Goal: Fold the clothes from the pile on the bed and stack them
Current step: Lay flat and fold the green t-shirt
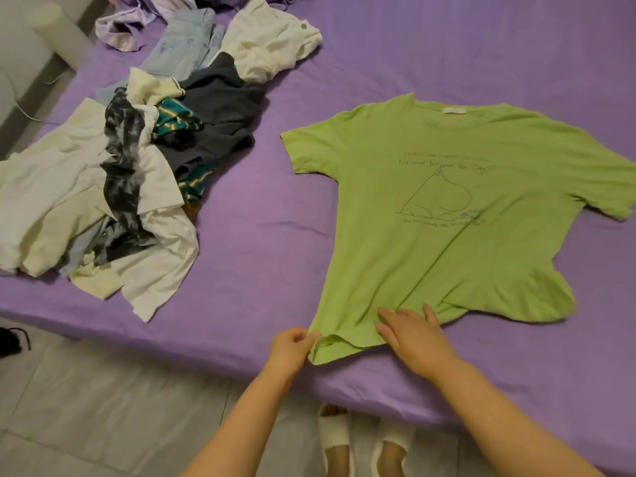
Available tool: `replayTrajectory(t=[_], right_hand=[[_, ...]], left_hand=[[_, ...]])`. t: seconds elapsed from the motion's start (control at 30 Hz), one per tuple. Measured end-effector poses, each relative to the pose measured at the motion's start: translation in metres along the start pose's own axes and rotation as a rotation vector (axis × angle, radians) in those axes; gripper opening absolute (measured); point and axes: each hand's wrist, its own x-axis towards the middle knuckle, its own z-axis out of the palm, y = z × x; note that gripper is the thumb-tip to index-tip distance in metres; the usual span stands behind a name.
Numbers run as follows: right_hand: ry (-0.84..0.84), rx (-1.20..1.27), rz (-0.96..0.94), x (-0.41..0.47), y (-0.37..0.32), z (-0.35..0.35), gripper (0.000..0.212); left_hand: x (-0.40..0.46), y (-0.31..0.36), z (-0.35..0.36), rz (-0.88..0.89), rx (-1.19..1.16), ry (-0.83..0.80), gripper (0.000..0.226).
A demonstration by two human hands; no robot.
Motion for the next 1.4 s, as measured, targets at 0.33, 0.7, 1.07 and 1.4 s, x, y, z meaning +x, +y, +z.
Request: replayTrajectory(t=[0.33,0.7,1.07,1.4], right_hand=[[0.447,0.162,0.128,-0.035,0.084,-0.009,0.029],[0.465,0.448,0.504,-0.032,0.229,-0.024,0.061],[0.799,0.889,0.509,-0.059,0.223,-0.043,0.021],[0.201,0.97,0.738,-0.121,0.255,0.014,0.029]], left_hand=[[-0.005,0.054,0.078,0.249,-0.094,-0.078,0.008],[0.008,0.114,0.218,0.54,0.34,-0.133,0.015],[-0.003,0.146,0.255,0.704,0.499,-0.034,0.017],[-0.019,0.109,0.284,0.597,1.103,-0.268,0.045]])
